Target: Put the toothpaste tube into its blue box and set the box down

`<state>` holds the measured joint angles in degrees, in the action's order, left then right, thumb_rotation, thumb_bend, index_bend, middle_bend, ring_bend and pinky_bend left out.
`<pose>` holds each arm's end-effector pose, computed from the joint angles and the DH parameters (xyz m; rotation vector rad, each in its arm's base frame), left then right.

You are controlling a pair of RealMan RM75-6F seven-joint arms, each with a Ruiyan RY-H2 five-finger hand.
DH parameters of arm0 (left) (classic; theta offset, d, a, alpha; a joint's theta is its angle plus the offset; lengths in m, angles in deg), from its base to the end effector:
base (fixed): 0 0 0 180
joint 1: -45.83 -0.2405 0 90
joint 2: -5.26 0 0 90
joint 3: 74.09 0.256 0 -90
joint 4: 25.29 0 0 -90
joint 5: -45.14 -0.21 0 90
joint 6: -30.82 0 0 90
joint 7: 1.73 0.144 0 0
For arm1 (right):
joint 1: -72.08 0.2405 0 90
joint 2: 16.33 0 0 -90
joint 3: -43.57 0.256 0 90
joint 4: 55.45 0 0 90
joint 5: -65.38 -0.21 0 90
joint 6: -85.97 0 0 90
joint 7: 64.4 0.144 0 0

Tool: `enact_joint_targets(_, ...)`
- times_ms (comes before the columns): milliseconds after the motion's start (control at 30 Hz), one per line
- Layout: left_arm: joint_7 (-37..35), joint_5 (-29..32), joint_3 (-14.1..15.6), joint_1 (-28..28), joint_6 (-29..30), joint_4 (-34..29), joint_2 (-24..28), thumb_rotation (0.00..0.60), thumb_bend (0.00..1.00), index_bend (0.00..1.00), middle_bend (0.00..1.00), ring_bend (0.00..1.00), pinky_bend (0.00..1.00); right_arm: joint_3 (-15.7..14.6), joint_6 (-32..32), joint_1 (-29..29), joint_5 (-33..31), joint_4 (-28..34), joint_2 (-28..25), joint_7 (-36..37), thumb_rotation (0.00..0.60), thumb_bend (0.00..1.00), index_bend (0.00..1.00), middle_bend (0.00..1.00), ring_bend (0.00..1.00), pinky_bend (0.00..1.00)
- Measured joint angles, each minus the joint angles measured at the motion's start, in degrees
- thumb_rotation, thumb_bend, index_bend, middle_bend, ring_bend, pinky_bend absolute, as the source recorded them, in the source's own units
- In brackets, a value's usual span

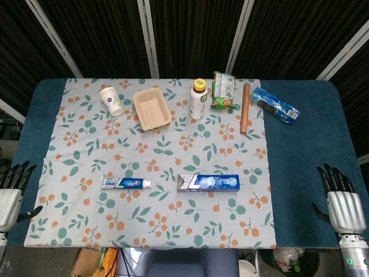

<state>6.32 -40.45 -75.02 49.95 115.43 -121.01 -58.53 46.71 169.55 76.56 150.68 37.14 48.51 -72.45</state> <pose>-0.3059 0.1690 0.1501 -1.4310 -0.8777 -0.8021 -0.3128 -0.1798 0.1524 1.4254 -0.8342 0.7917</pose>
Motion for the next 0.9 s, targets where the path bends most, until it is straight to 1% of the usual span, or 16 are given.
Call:
enact_joint_targets(367, 0.63, -0.46, 0.11, -0.15, 0.49, -0.21, -0.19, 0.6, 0.05, 0.01, 0.0, 0.0, 0.06, -0.11, 0.55, -0.26, 0.47, 0.12, -0.35, 0.92, 0.6, 0.24, 0.0, 0.0, 0.0, 0.14)
enact_joint_targets(600, 0.15, -0.26, 0.0, -0.07, 0.25, -0.04, -0.32, 0.6, 0.05, 0.01, 0.0, 0.0, 0.06, -0.35, 0.22, 1.09, 3.85, 1.68, -0.22, 2.5, 0.6, 0.24, 0.0, 0.0, 0.0, 0.14)
enact_joint_targets(767, 0.23, -0.13, 0.01, 0.2, -0.35, -0.11, -0.42, 0.6, 0.05, 0.01, 0.0, 0.0, 0.06, 0.22, -3.22, 4.41, 5.48, 4.01, 0.22, 3.17, 0.6, 0.24, 0.0, 0.03, 0.0, 0.14)
enact_joint_targets(900, 0.62, -0.34, 0.2, 0.55, -1.0, -0.01, -0.53, 0.6, 0.05, 0.01, 0.0, 0.0, 0.06, 2.05, -9.4, 8.92, 4.24, 7.12, 1.23, 2.27, 0.6, 0.24, 0.0, 0.05, 0.01, 0.14)
